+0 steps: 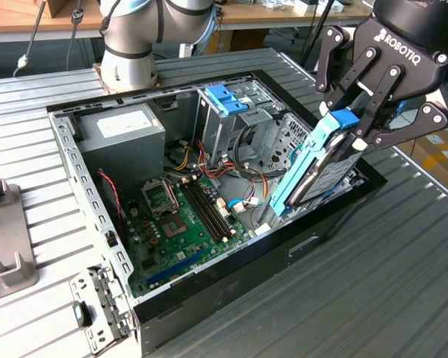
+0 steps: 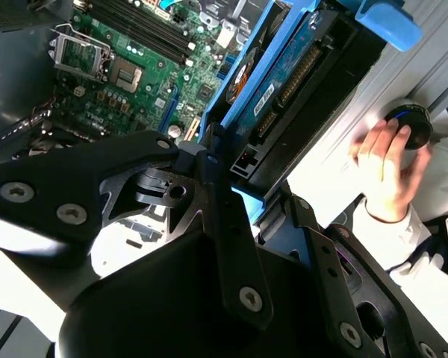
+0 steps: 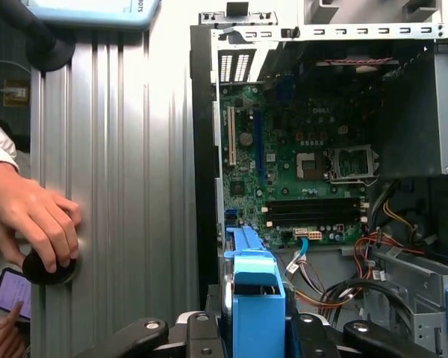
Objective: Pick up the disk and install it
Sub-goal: 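Pick up the disk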
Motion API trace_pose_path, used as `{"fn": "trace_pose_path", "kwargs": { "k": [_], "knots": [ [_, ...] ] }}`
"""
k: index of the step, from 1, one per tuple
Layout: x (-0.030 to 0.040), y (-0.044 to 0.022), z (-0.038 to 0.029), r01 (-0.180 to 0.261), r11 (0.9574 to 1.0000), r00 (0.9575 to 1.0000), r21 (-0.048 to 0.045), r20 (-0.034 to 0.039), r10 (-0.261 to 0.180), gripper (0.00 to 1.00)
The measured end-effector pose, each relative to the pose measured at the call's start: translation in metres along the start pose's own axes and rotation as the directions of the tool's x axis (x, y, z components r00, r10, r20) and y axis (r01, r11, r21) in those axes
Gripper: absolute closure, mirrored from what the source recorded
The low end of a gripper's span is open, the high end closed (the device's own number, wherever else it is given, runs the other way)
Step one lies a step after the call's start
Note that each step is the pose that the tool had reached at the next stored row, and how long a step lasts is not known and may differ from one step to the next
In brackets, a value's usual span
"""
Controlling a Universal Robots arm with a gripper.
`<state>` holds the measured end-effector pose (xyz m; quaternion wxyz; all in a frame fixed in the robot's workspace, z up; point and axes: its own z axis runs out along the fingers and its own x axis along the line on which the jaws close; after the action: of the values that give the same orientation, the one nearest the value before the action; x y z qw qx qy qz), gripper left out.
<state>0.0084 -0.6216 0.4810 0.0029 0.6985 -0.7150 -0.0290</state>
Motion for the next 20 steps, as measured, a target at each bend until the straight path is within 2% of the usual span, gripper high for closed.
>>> {"fn": "trace_pose_path", "kwargs": {
  "k": [8, 10, 13, 14, 18, 20],
  "knots": [
    [-0.0026, -0.0161, 0.0013, 0.000, 1.0000, 1.0000, -0.0002, 0.0000, 0.000, 0.63],
    [-0.0027, -0.0193, 0.0013, 0.000, 1.0000, 1.0000, -0.0004, 0.0064, 0.000, 0.63],
    [-0.0029, -0.0233, 0.0012, 0.001, 1.0000, 0.9996, -0.0009, 0.0272, -0.001, 0.63],
    [-0.0028, -0.0244, 0.0013, 0.001, 1.0000, 0.9995, -0.0011, 0.0314, -0.001, 0.63],
    [-0.0030, -0.0309, 0.0030, 0.001, 1.0000, 0.9995, -0.0022, 0.0321, -0.001, 0.63],
    [-0.0033, -0.0391, 0.0050, 0.001, 1.0000, 0.9995, -0.0039, 0.0320, -0.001, 0.63]
  ]
}}
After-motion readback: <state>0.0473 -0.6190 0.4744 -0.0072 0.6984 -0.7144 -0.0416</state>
